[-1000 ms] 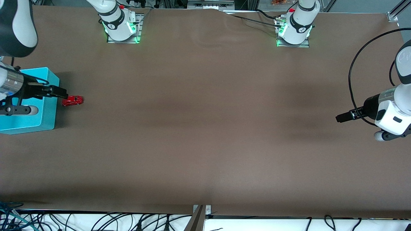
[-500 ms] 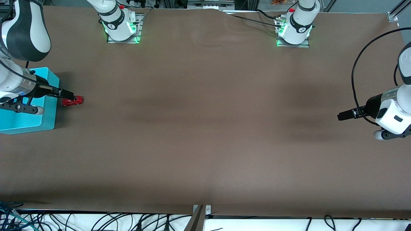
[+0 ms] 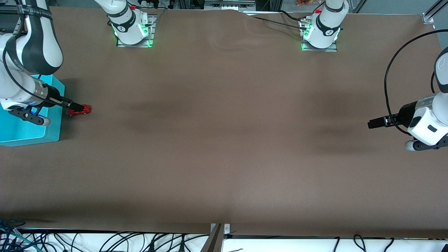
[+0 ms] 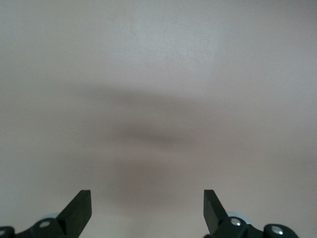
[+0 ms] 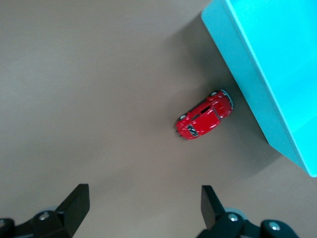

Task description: Wind red beetle toy and store in blue box

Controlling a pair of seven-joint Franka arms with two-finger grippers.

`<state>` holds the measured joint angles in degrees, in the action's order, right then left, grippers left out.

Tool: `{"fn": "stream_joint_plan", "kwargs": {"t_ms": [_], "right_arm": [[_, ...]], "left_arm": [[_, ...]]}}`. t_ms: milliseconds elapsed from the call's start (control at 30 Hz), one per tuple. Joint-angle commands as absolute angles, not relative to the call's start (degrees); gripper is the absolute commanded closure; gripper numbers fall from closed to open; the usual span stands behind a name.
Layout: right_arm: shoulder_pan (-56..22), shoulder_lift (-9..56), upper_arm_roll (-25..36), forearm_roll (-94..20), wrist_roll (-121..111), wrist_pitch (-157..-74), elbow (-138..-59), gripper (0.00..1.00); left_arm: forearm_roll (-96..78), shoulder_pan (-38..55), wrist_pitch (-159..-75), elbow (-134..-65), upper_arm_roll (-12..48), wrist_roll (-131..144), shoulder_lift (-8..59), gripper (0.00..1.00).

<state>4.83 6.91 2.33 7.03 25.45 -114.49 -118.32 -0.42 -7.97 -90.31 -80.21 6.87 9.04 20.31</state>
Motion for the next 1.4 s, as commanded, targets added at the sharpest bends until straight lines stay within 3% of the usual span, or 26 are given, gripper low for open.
{"fn": "stream_joint_plan", "kwargs": {"t_ms": [0,433,1000,1367], "right_arm": [[4.7,4.7,4.4,9.8,29.6,-118.7,-123.9,0.00],[4.7,4.4,13.4,10.5,32.5,-129.4,-131.1,0.00],[5.3,6.2,14.9,10.5,41.8,-142.2,-138.1,0.00],[6.3,11.0,15.3,10.5,43.6,-150.5,-139.4,0.00]], "left_arm": [[-0.9,-7.8,-89.4,-79.5,6.9,7.6,20.4,0.00],[-1.0,-7.2,-89.7,-78.0,7.0,7.7,21.5,0.00],[-0.9,-6.2,-89.7,-74.9,6.9,7.7,23.5,0.00],[-0.9,-6.2,-89.7,-74.9,6.9,7.7,23.5,0.00]]}}
